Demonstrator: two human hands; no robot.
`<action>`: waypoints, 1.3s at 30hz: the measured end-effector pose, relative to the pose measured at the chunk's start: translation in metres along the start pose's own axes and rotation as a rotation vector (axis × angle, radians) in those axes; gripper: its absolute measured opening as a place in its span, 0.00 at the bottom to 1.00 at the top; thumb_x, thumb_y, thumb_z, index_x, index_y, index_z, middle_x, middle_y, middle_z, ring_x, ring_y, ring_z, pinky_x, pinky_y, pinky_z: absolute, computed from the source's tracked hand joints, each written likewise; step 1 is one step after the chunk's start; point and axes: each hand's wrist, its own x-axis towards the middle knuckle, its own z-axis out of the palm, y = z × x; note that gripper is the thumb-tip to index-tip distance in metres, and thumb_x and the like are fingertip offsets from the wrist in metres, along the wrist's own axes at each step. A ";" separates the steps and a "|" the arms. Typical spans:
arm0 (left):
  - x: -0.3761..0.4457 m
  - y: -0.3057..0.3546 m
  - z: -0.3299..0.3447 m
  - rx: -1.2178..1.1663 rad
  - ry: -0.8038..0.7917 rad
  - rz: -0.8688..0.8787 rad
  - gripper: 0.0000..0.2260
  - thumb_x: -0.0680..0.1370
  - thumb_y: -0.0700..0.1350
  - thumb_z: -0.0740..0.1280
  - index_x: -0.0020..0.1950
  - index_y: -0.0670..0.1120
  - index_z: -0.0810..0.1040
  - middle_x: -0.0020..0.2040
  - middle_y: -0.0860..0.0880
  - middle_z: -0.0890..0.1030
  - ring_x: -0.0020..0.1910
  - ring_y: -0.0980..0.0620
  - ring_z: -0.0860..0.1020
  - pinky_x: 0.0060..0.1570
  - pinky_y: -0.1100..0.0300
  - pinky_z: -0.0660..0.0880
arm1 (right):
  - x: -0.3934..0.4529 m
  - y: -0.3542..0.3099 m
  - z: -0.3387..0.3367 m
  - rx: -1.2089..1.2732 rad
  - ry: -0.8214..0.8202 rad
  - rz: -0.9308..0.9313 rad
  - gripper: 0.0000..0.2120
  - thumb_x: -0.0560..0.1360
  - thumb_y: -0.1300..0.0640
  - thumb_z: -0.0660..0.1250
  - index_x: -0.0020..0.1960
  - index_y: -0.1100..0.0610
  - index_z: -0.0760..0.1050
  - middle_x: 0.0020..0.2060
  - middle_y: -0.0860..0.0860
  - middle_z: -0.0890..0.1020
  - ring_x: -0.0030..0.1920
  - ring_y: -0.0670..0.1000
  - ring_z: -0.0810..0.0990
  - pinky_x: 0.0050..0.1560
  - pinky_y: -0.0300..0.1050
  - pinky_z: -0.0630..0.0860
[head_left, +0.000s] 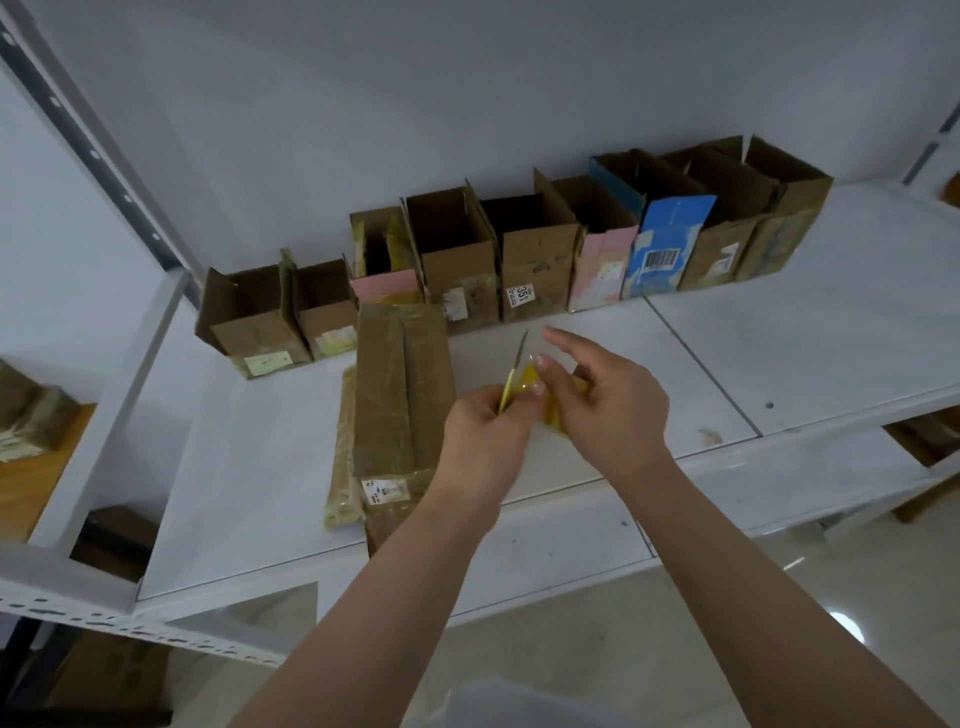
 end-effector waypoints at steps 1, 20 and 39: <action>-0.003 0.001 0.000 -0.047 -0.004 -0.023 0.15 0.80 0.45 0.66 0.34 0.45 0.71 0.25 0.52 0.62 0.24 0.55 0.59 0.24 0.64 0.59 | 0.001 -0.001 0.002 -0.015 0.017 -0.021 0.19 0.76 0.40 0.62 0.61 0.48 0.80 0.28 0.45 0.74 0.31 0.49 0.75 0.34 0.42 0.70; 0.005 -0.073 -0.192 0.706 0.538 -0.007 0.12 0.80 0.48 0.65 0.60 0.45 0.79 0.46 0.48 0.82 0.50 0.42 0.79 0.46 0.54 0.72 | 0.001 0.027 0.051 -0.207 -0.207 -0.066 0.15 0.76 0.53 0.70 0.57 0.62 0.80 0.48 0.58 0.84 0.51 0.61 0.80 0.54 0.54 0.75; 0.002 -0.093 -0.161 0.583 0.039 0.639 0.15 0.69 0.43 0.74 0.55 0.41 0.84 0.59 0.49 0.80 0.67 0.55 0.71 0.68 0.65 0.67 | -0.057 -0.014 0.092 -0.004 -0.302 -0.480 0.16 0.74 0.47 0.68 0.57 0.53 0.83 0.49 0.57 0.80 0.45 0.58 0.77 0.43 0.52 0.76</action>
